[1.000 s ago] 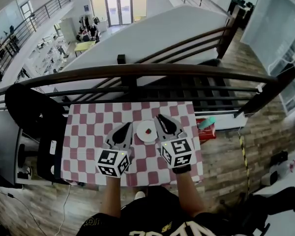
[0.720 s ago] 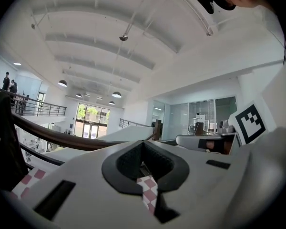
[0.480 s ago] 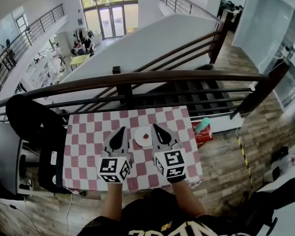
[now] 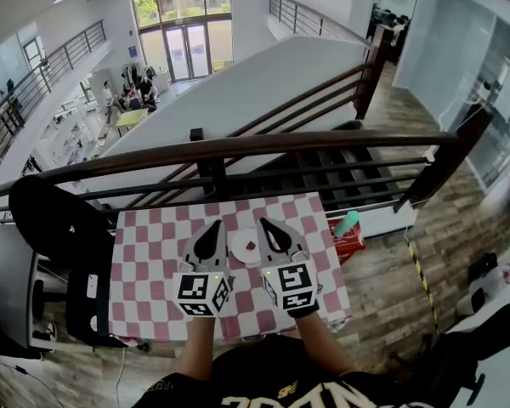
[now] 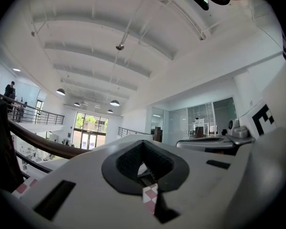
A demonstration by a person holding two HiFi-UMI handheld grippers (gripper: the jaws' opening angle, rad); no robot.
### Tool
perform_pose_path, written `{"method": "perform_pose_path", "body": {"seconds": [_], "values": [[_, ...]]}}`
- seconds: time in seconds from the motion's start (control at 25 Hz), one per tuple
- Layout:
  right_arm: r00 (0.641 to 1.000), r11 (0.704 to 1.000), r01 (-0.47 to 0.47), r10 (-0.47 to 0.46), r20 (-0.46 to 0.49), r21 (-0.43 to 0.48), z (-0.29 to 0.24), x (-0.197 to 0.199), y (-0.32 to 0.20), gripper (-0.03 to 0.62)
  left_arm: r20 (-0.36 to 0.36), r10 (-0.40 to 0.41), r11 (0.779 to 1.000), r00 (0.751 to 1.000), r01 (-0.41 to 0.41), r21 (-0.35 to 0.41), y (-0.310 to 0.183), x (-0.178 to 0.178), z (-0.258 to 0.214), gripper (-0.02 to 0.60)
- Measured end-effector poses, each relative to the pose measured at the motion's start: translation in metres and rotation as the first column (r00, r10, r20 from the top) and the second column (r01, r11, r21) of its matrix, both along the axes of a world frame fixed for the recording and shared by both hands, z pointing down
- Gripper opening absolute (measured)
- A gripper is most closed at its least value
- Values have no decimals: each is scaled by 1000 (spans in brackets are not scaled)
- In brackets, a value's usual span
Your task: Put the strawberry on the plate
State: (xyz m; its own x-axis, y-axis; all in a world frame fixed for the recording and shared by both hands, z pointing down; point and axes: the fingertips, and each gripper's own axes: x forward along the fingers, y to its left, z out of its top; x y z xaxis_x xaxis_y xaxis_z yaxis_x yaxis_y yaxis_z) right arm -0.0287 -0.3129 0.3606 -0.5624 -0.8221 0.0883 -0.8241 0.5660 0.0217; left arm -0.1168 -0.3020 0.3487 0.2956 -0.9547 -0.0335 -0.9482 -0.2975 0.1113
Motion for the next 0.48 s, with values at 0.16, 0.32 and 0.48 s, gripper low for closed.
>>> {"method": "perform_pose_path", "body": {"seconds": [0.16,0.32,0.48], "values": [[1000,1000,-13,13,-7,14,-4,2,-9,17,-2,12,1000,1000,-12,12,-7,4,-4,9],[1000,999,-16,16,-13,29,-8,1,-15,17,-3,28,1000,1000,-28,14,-11,10,-3,8],[1000,1000,-20,20,-22,13,0,-1,-19,17,2,32,999,999,-32,11,-14,10,-1,8]]}}
